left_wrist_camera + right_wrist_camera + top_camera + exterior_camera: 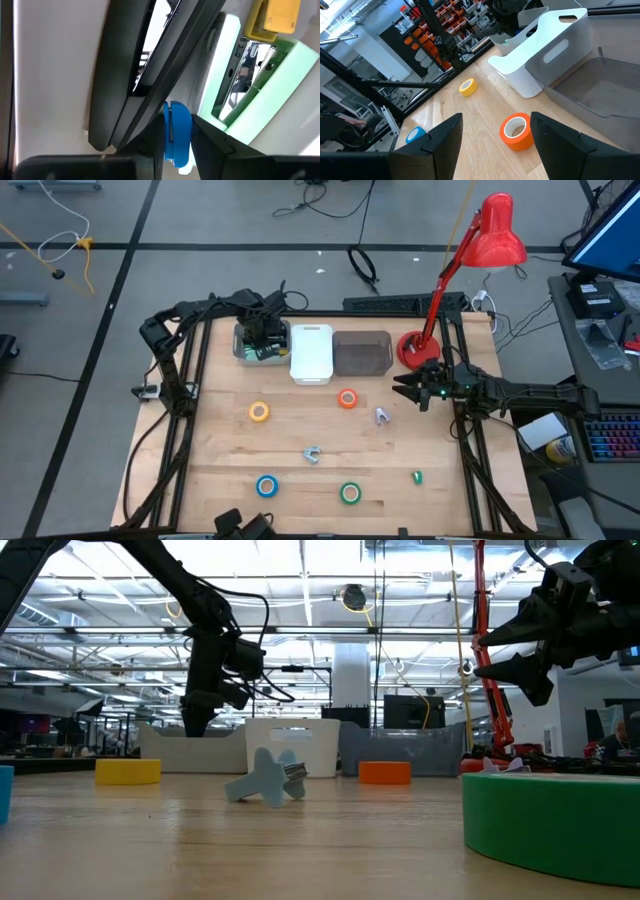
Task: Pick and place Stapler, Stapler remover, tape
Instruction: Put the blue stapler into the gray bin, then put the green stapler into the gray bin
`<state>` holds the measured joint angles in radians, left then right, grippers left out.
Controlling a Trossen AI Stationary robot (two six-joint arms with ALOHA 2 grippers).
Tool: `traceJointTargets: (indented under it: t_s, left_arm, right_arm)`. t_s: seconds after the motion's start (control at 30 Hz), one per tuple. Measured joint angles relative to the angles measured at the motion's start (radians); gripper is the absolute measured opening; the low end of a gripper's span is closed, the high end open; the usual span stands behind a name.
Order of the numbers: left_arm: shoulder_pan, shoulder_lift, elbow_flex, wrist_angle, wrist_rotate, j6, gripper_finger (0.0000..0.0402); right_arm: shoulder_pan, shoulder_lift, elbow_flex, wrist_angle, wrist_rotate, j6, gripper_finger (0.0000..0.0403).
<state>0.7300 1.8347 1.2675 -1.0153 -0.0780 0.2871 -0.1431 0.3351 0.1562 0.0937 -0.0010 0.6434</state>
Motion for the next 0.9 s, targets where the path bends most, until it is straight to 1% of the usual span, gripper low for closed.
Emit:
traceJointTargets:
  t_s: [0.23,0.4,0.6,0.7,0.8,0.9]
  left_arm:
    - [-0.001,-0.020,0.000,-0.004,0.003,-0.001,0.0124]
    - [-0.001,-0.088,0.000,-0.003,0.002,-0.006,0.0145]
    - [-0.001,-0.177,0.001,-0.006,-0.002,-0.022,0.0158]
    - [-0.005,-0.214,0.001,-0.012,-0.002,-0.082,0.0159]
    - [-0.020,-0.264,0.001,-0.026,0.000,-0.180,0.0159]
    - [-0.059,-0.328,0.002,-0.029,0.046,-0.278,0.0159]
  right_arm:
    - [0.000,0.000,0.000,0.000,0.000,0.000,0.0228]
    - [0.000,0.000,0.000,0.000,0.000,-0.001,0.0228]
    - [0.000,0.000,0.000,0.000,0.000,-0.012,0.0228]
    - [0.000,0.000,0.000,0.000,0.000,-0.018,0.0228]
    - [0.000,0.000,0.000,0.000,0.000,-0.030,0.0228]
    - [0.000,0.000,0.000,0.001,0.000,-0.029,0.0228]
